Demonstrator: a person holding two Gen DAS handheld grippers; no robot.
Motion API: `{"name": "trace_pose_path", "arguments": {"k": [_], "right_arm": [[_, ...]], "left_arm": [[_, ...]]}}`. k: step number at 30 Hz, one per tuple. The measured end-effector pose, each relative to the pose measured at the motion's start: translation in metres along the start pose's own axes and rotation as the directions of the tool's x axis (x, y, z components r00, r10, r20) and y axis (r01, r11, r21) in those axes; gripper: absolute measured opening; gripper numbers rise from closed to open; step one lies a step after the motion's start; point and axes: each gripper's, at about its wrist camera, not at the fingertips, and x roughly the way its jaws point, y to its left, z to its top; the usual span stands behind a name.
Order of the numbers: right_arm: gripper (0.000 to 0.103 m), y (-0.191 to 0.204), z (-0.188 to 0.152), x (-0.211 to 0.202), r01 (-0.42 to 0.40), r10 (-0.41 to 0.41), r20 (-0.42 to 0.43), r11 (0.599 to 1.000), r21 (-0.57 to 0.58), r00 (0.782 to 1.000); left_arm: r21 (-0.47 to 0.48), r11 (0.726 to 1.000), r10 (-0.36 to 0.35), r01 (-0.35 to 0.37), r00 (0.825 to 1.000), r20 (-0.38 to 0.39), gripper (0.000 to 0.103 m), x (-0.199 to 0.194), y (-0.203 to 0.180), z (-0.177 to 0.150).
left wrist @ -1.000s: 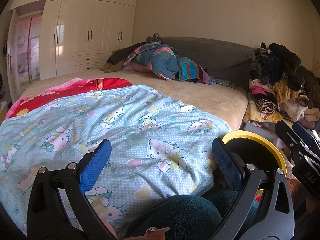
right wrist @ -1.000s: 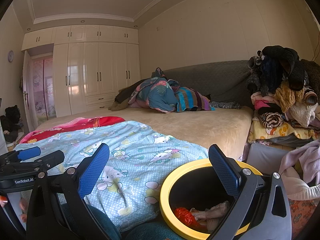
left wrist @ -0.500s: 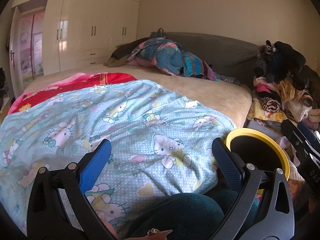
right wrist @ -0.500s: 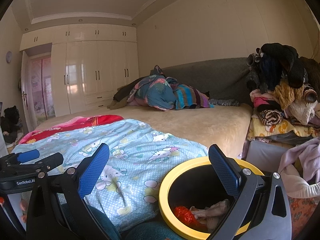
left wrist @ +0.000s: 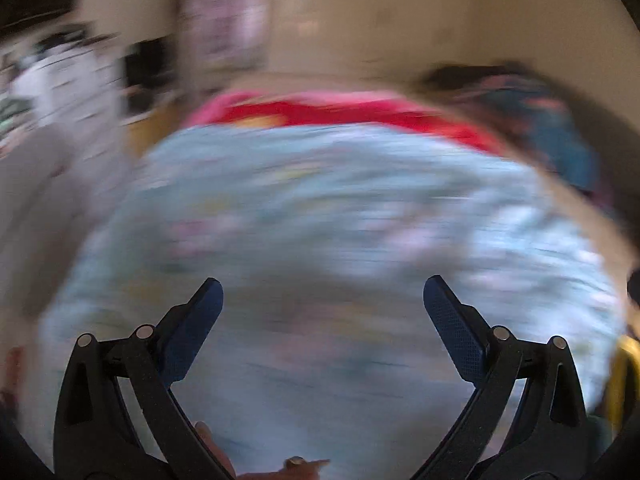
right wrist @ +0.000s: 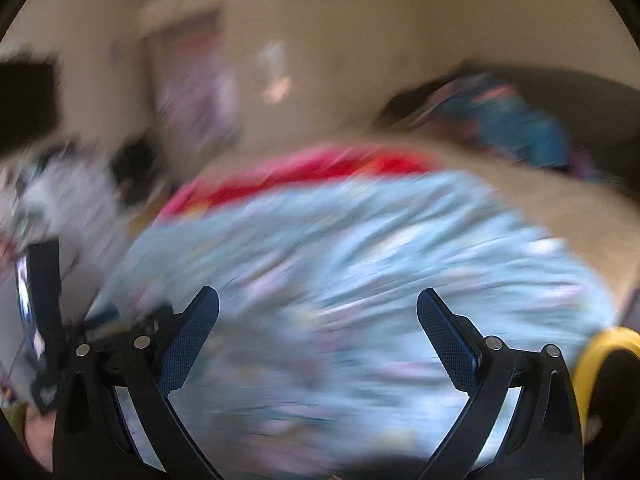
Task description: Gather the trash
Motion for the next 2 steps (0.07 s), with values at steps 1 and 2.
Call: {"name": "trace_pose_path", "arguments": {"k": [1, 2], "right_arm": [[0.097, 0.026, 0.004, 0.036, -0.056, 0.052, -0.087, 0.997, -0.044, 0.995], [0.097, 0.042, 0.004, 0.059, -0.078, 0.068, -0.138, 0.995, -0.065, 0.988]], "left_arm": [[-0.022, 0.999, 0.046, -0.047, 0.999, -0.019, 0.093, 0.012, 0.020, 0.003], [-0.048, 0.995, 0.083, -0.085, 0.996, -0.039, 0.093, 0.024, 0.043, 0.005]]}}
